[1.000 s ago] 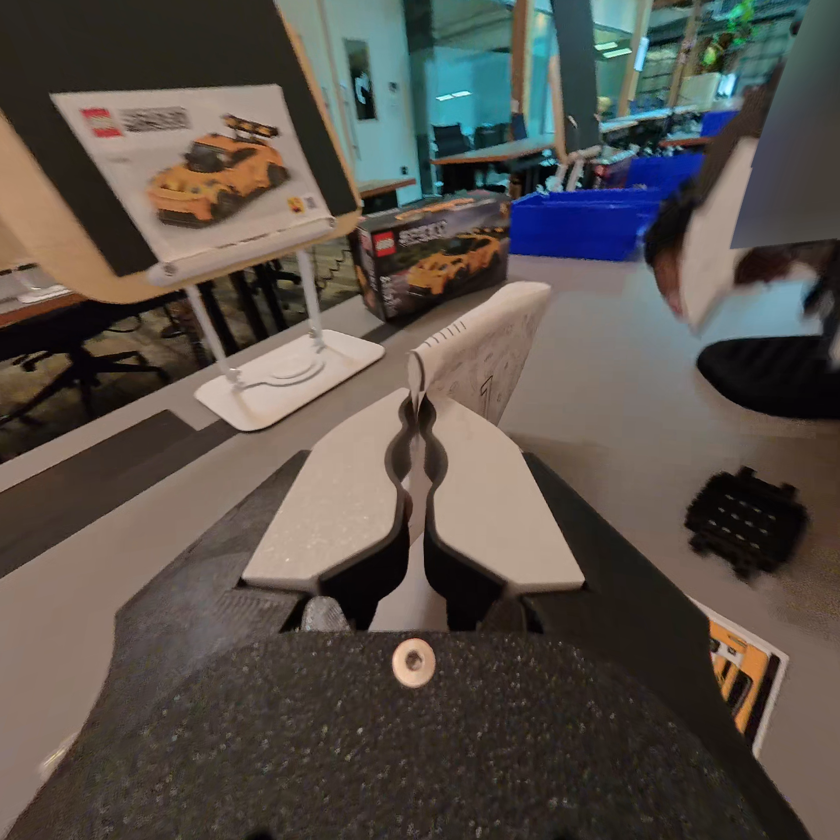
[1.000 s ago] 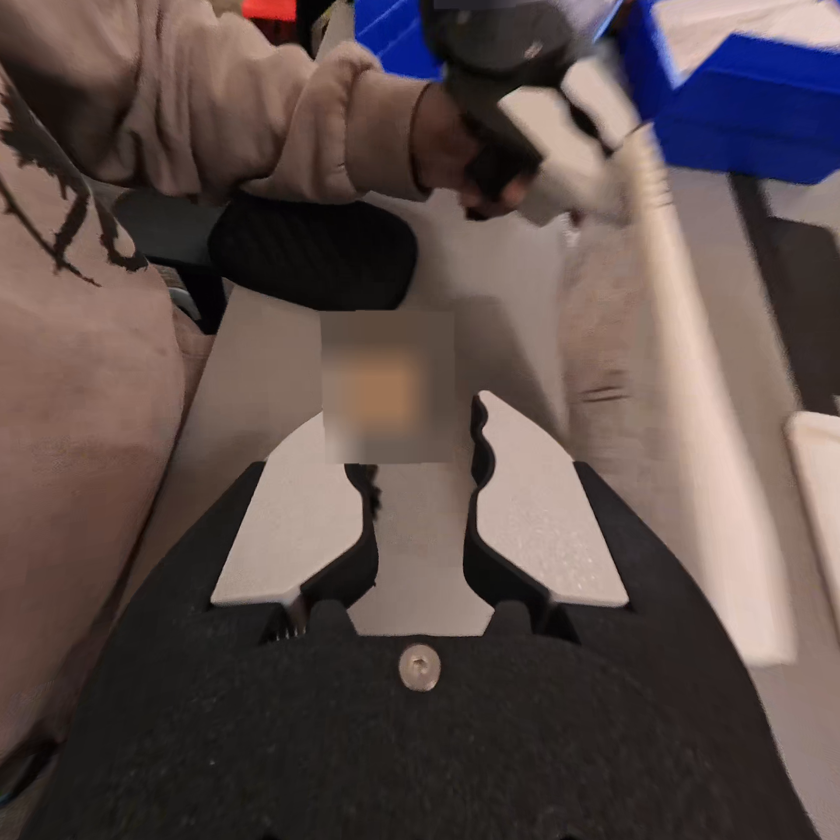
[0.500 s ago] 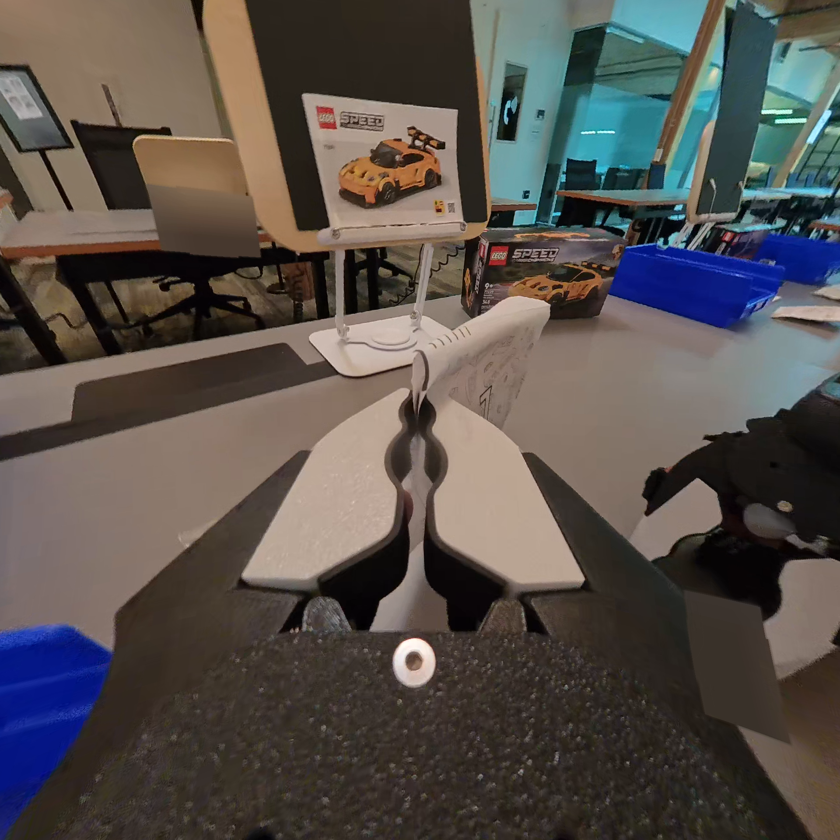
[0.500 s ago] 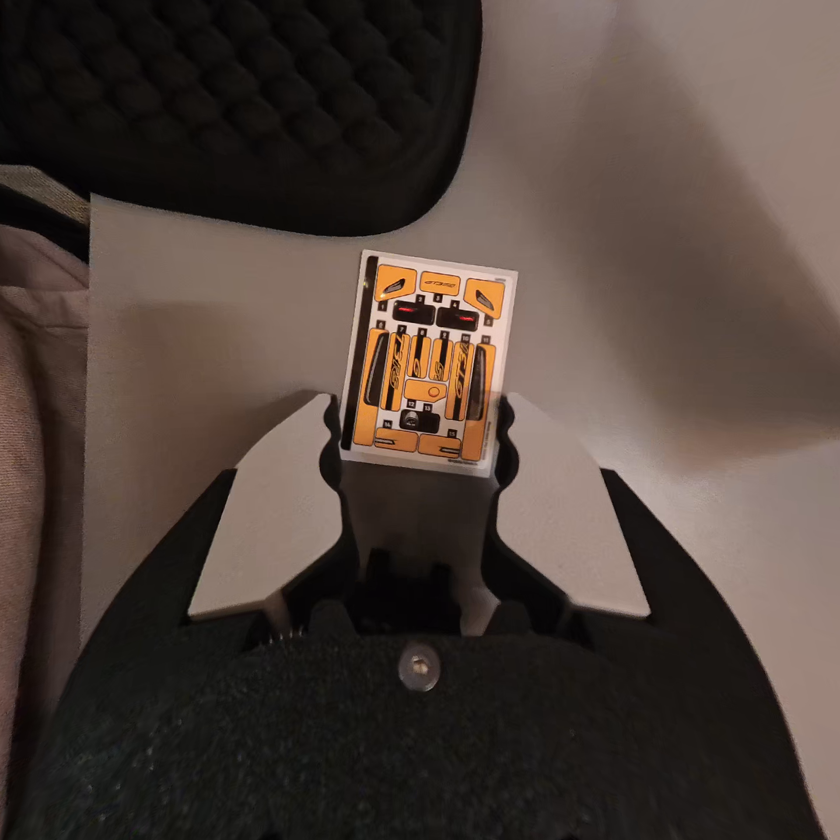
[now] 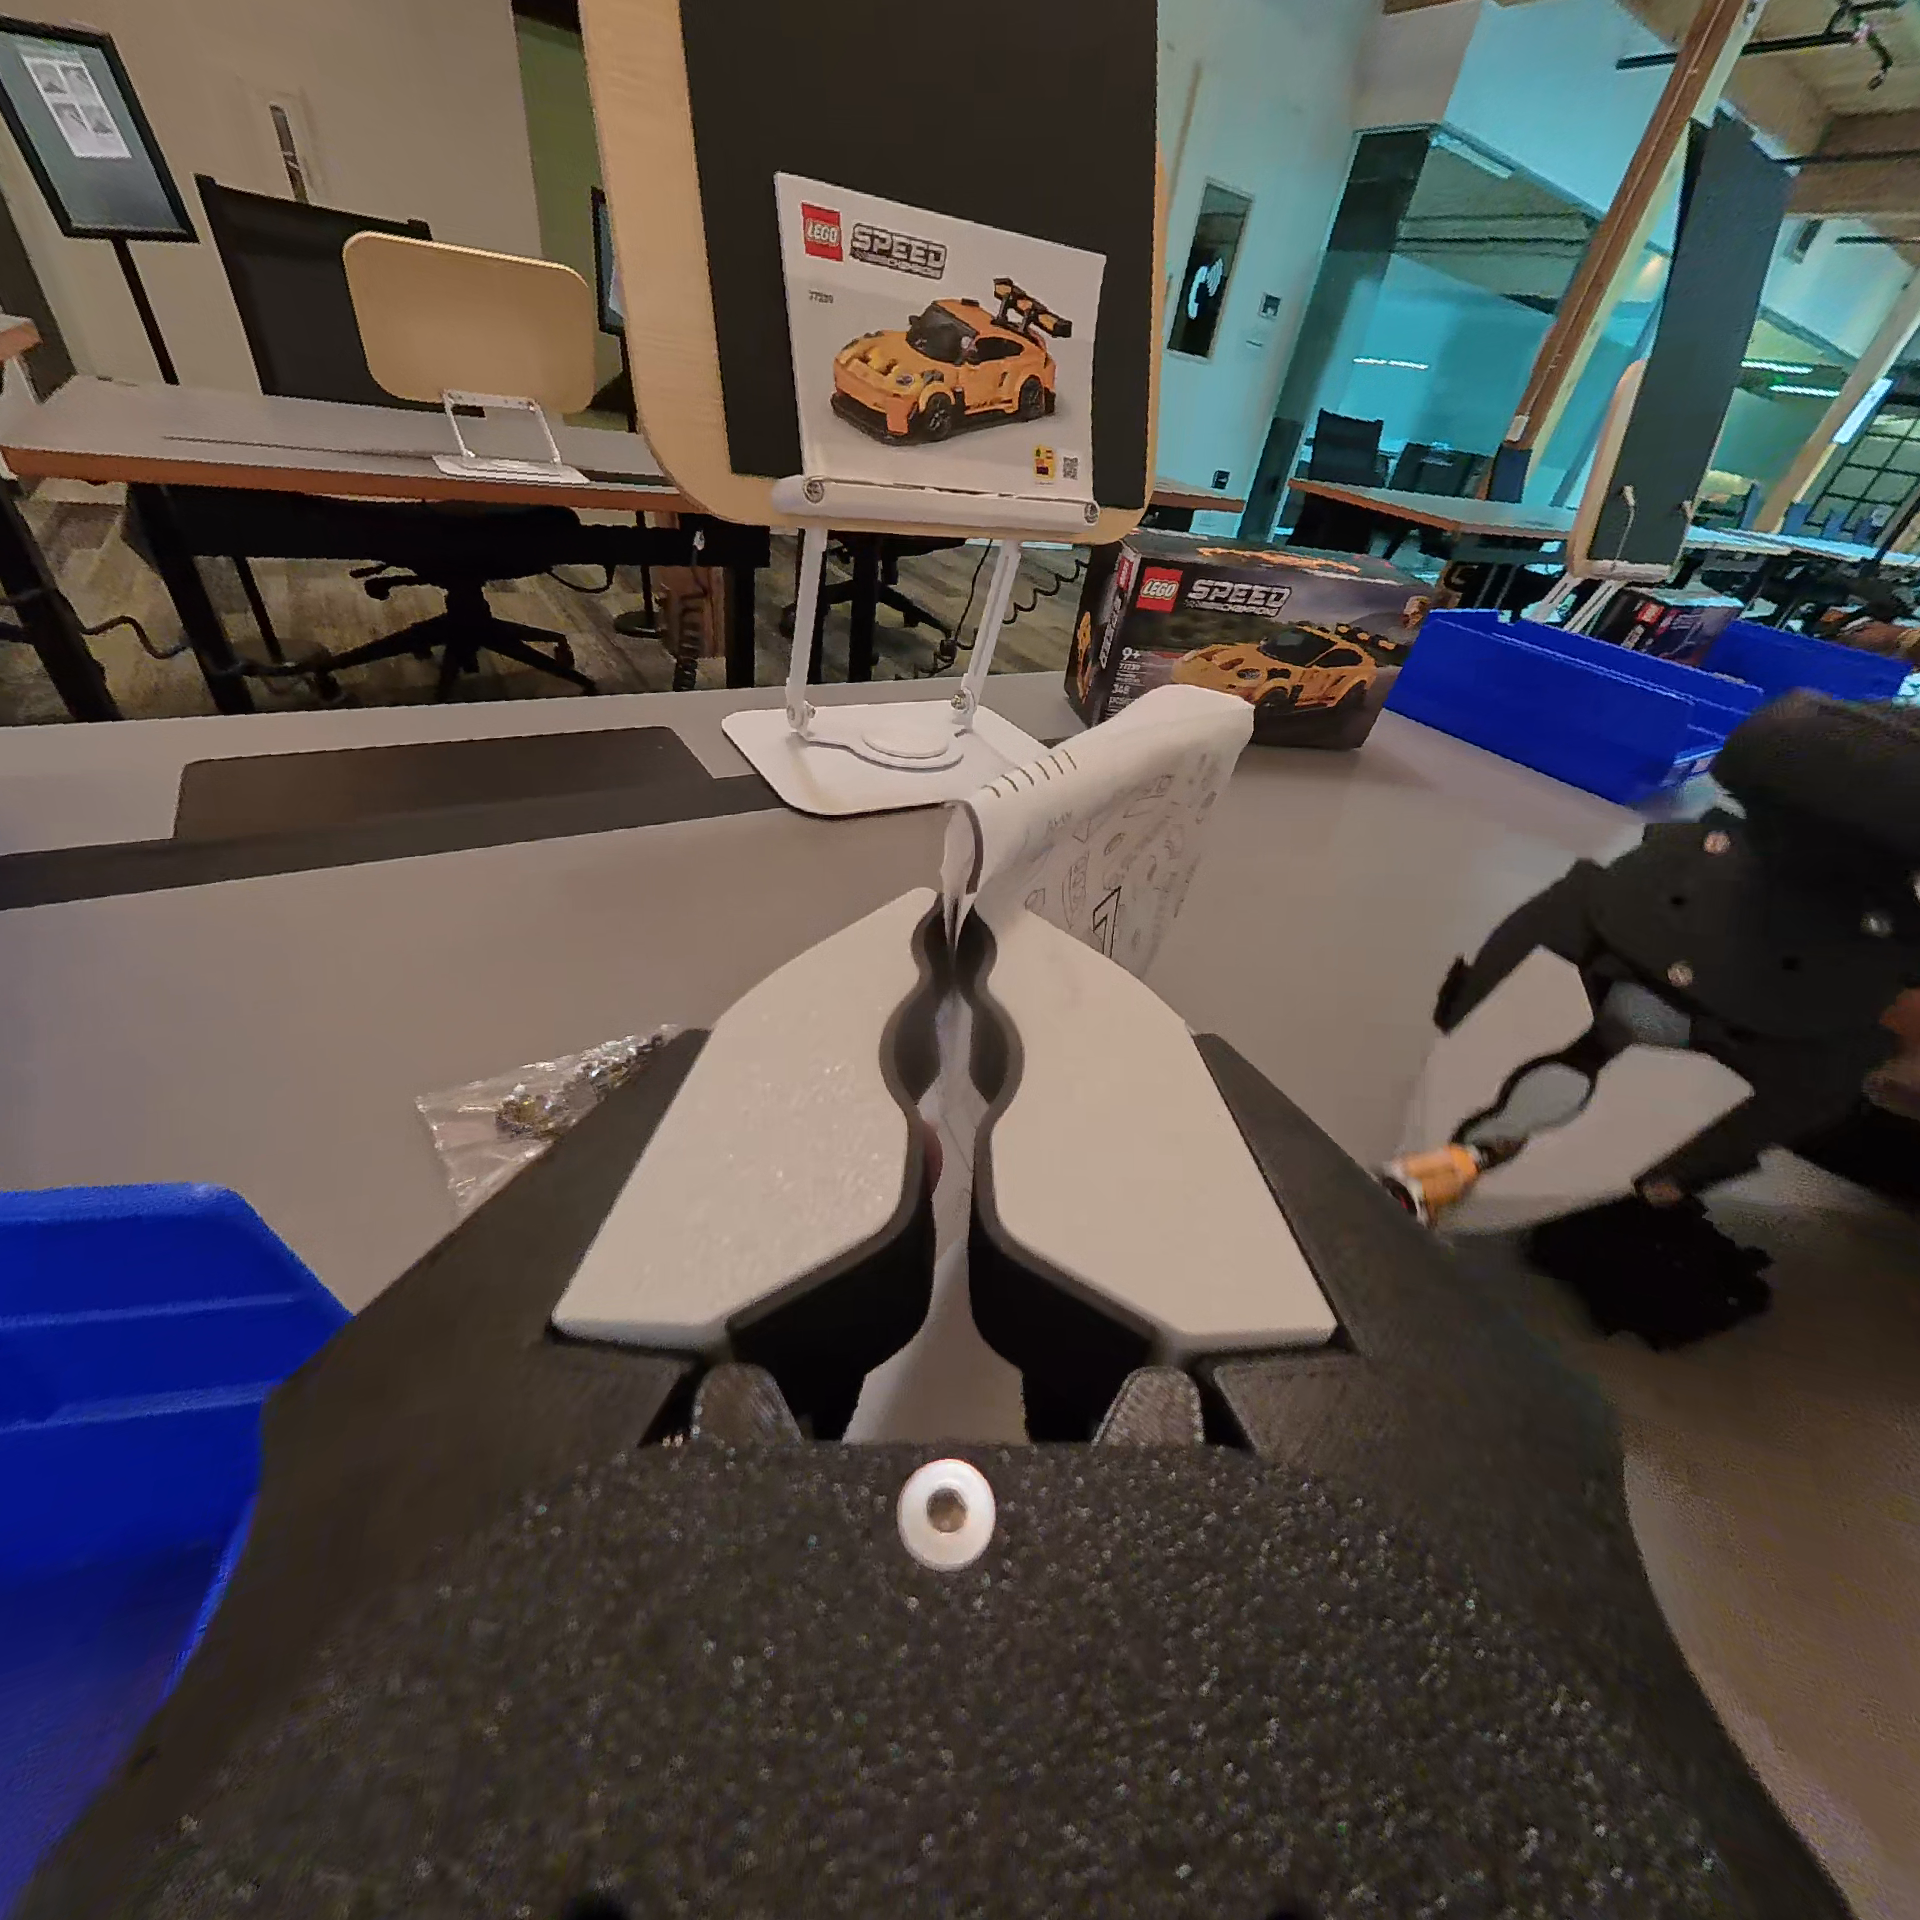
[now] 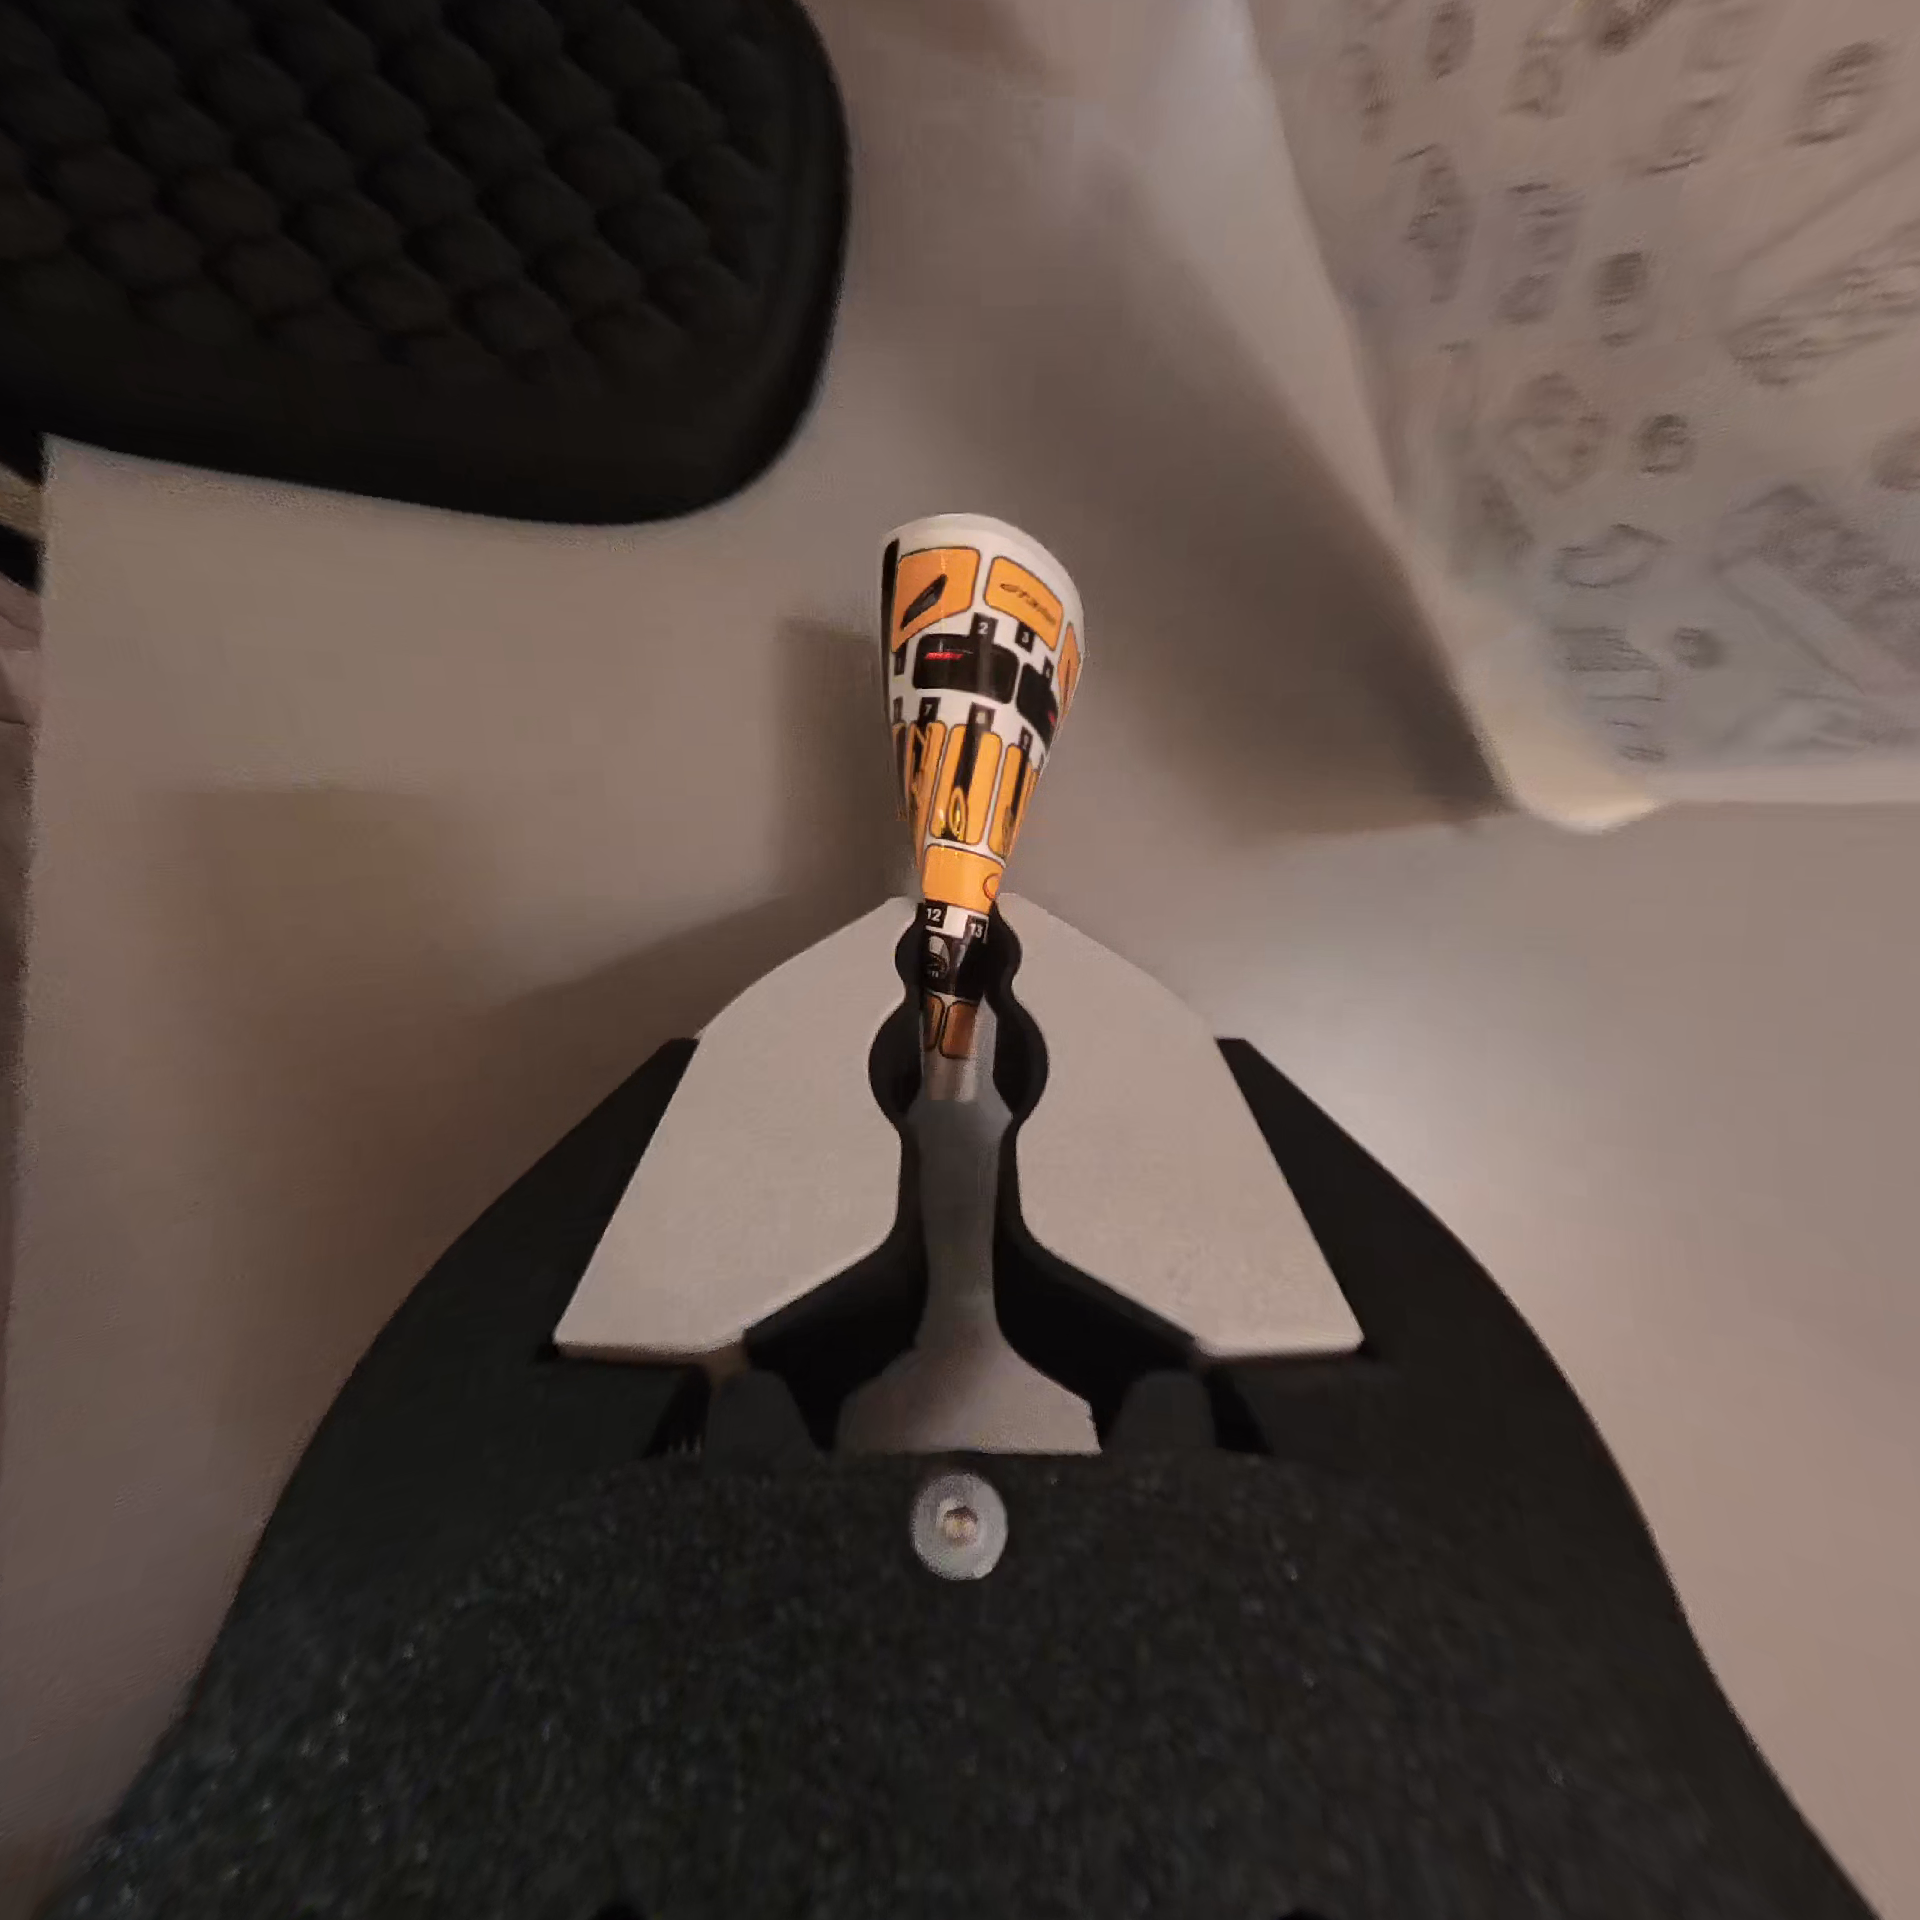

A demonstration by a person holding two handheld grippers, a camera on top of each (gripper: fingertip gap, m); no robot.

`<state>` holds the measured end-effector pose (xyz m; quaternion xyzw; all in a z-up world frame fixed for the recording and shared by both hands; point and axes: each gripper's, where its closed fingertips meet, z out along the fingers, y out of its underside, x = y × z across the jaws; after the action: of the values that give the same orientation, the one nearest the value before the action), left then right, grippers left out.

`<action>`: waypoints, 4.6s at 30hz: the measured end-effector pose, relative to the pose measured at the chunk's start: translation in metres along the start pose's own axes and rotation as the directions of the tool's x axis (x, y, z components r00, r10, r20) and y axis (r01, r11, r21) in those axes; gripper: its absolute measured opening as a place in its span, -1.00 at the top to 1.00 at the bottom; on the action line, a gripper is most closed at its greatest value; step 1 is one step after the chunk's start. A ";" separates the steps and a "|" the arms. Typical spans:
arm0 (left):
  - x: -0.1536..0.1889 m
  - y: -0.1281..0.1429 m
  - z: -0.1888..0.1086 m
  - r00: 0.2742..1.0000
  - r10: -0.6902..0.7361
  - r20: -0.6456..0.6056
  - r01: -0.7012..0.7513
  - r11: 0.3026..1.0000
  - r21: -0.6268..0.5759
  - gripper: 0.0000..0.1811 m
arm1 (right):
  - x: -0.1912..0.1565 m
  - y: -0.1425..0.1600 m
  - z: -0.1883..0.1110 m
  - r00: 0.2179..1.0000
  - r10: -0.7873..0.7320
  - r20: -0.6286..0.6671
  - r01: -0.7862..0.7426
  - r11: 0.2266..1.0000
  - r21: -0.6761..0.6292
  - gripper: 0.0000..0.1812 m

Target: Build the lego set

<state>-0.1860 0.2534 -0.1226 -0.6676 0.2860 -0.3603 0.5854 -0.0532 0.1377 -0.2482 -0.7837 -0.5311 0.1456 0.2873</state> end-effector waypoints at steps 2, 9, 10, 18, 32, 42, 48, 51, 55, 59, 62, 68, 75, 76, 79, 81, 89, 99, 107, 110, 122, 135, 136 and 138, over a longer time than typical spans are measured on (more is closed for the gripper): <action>0.001 0.001 -0.001 1.000 -0.002 -0.005 0.002 1.000 -0.004 0.99 | 0.023 0.010 -0.019 0.998 0.004 -0.058 -0.004 1.000 -0.006 0.91; 0.010 0.001 -0.002 0.999 -0.015 -0.032 0.014 1.000 -0.007 1.00 | 0.145 0.076 -0.093 0.957 0.057 -0.284 -0.084 0.993 -0.086 0.87; 0.013 0.001 -0.002 0.999 -0.021 -0.044 0.020 1.000 -0.006 1.00 | 0.165 0.083 -0.101 0.948 0.033 -0.316 -0.068 0.993 -0.099 0.87; 0.034 0.007 0.007 0.995 -0.033 -0.098 0.030 0.999 -0.032 1.00 | 0.293 0.091 -0.080 0.937 -0.077 -0.341 0.019 0.985 -0.170 0.81; 0.043 0.004 0.017 0.990 -0.057 -0.130 0.053 0.998 -0.038 1.00 | 0.380 0.102 -0.018 0.985 -0.086 -0.149 0.040 0.958 -0.286 0.54; 0.043 0.012 0.024 0.986 -0.070 -0.151 0.062 0.996 -0.056 1.00 | 0.371 0.119 -0.051 0.982 -0.064 -0.176 0.011 0.957 -0.289 0.28; 0.045 0.014 0.028 0.985 -0.070 -0.156 0.061 0.996 -0.065 1.00 | 0.379 0.102 -0.036 0.966 0.005 -0.259 -0.045 0.988 -0.147 0.74; 0.045 0.015 0.026 0.987 -0.069 -0.148 0.059 0.996 -0.069 1.00 | 0.396 0.100 -0.028 0.944 0.057 -0.326 -0.094 0.990 -0.101 0.86; 0.045 0.017 0.023 0.987 -0.074 -0.142 0.063 0.995 -0.078 1.00 | 0.399 0.113 -0.019 0.947 0.002 -0.321 -0.059 0.984 -0.169 0.88; 0.043 0.018 0.023 0.987 -0.090 -0.136 0.079 0.994 -0.079 1.00 | 0.402 0.103 -0.030 0.936 0.028 -0.350 -0.063 0.994 -0.089 0.76; 0.041 0.020 0.024 0.986 -0.100 -0.134 0.089 0.993 -0.081 1.00 | 0.388 0.081 -0.051 0.921 0.035 -0.388 -0.030 0.999 0.020 0.75; 0.042 0.023 0.025 0.983 -0.119 -0.143 0.107 0.990 -0.091 1.00 | 0.332 0.073 -0.072 0.874 0.176 -0.453 -0.166 0.984 0.061 0.78; 0.050 0.023 0.019 0.981 -0.120 -0.155 0.107 0.990 -0.094 1.00 | 0.254 0.058 -0.066 0.852 0.307 -0.423 -0.265 0.951 0.157 0.79; 0.051 0.024 0.018 0.980 -0.121 -0.160 0.107 0.990 -0.095 1.00 | 0.245 0.053 -0.064 0.859 0.305 -0.412 -0.256 0.952 0.170 0.79; 0.053 0.025 0.011 0.976 -0.133 -0.173 0.117 0.988 -0.098 1.00 | 0.219 0.033 -0.055 0.895 0.273 -0.353 -0.217 0.957 0.191 0.79; 0.053 0.025 0.004 0.971 -0.155 -0.183 0.139 0.985 -0.100 1.00 | 0.203 0.012 -0.048 0.932 0.213 -0.293 -0.155 0.965 0.210 0.79; 0.050 0.026 -0.023 0.952 -0.227 -0.206 0.216 0.974 -0.074 1.00 | 0.144 -0.085 0.007 0.996 -0.087 0.033 0.076 0.966 0.247 0.62; 0.048 0.030 -0.036 0.947 -0.242 -0.210 0.229 0.970 -0.082 0.99 | 0.149 -0.139 0.137 0.931 -0.365 0.032 0.358 0.924 0.136 0.46; 0.043 0.035 -0.039 0.949 -0.242 -0.204 0.231 0.970 -0.076 1.00 | 0.167 -0.139 0.153 0.901 -0.422 -0.105 0.430 0.900 0.072 1.00; 0.043 0.036 -0.040 0.949 -0.242 -0.203 0.232 0.970 -0.071 1.00 | 0.186 -0.134 0.133 0.913 -0.378 -0.150 0.392 0.917 0.075 1.00; 0.046 0.032 -0.031 0.947 -0.240 -0.212 0.233 0.971 -0.060 1.00 | 0.351 -0.085 -0.023 0.778 -0.227 -0.586 0.291 0.957 0.016 1.00; 0.047 0.033 -0.023 0.952 -0.254 -0.170 0.238 0.965 -0.109 1.00 | 0.347 0.025 0.027 0.864 -0.213 -0.457 0.206 0.976 -0.066 0.74; 0.048 0.034 -0.021 0.953 -0.251 -0.170 0.233 0.965 -0.116 1.00 | 0.341 0.022 0.021 0.878 -0.182 -0.444 0.188 0.982 -0.030 0.69; 0.050 0.034 -0.016 0.953 -0.245 -0.181 0.223 0.966 -0.134 1.00 | 0.321 0.010 0.003 0.917 -0.101 -0.385 0.138 0.988 0.069 0.67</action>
<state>-0.1691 0.1987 -0.1482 -0.6898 0.2806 -0.4745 0.4694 0.0786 0.4297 -0.2321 -0.7485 -0.5047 -0.0018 0.4301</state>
